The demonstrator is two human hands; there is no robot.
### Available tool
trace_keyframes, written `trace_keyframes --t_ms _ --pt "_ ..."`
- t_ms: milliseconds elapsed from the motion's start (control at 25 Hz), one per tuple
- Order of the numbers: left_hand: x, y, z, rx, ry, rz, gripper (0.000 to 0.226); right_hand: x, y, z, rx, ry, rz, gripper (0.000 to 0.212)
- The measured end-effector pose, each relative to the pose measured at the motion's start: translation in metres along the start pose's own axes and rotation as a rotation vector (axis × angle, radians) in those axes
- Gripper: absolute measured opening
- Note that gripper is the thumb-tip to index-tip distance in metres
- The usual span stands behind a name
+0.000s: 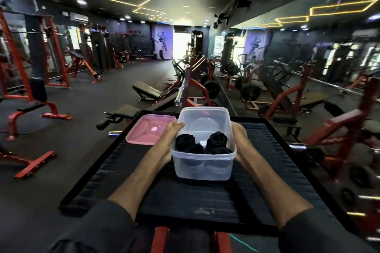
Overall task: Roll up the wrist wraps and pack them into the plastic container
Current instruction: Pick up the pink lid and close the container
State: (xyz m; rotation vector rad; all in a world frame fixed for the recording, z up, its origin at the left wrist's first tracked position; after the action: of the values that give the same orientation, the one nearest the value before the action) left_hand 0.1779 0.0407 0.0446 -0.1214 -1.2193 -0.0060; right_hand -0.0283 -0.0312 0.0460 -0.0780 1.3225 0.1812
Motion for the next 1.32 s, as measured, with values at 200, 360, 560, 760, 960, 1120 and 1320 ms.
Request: trace_keyframes --t_ms 200,360,560,760,960,1120,1320 --pt "-0.042 -0.022 0.022 -0.031 -0.075 -0.047 0.050 0.005 0.008 -0.057 0.099 0.274 0.099 0.032" --pt "-0.027 -0.016 0.011 -0.011 -0.157 -0.043 0.068 -0.029 0.000 -0.048 0.174 0.904 -0.071 0.023" --pt "0.013 0.014 -0.047 0.129 -0.270 0.044 0.010 -0.038 0.014 0.108 -0.242 1.254 -0.353 0.036" --pt "0.047 0.055 -0.115 0.296 -0.398 0.126 0.011 0.030 0.009 0.207 -0.532 1.554 -0.320 0.052" --pt "0.059 0.060 -0.169 0.324 -0.704 0.079 0.027 0.074 -0.020 0.252 -0.571 1.677 -0.244 0.061" --pt "0.053 0.040 -0.196 0.300 -0.831 0.081 0.028 0.106 -0.062 0.260 -0.549 1.766 -0.163 0.051" --pt "0.030 0.026 -0.218 0.295 -0.758 0.095 0.034 0.129 -0.088 0.251 -0.525 1.824 -0.210 0.039"
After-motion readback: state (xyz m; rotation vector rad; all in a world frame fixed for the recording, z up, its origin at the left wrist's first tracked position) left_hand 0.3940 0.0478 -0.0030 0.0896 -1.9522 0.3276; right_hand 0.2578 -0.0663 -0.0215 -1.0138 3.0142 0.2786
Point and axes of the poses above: each hand's wrist, its own y-axis away from the middle knuckle, its own z-axis out of the palm, x = y × z, the point moved 6 cm from there along -y, towards the middle knuckle, and after that the axes turned 13 degrees about -x, right-handed, at the moved point
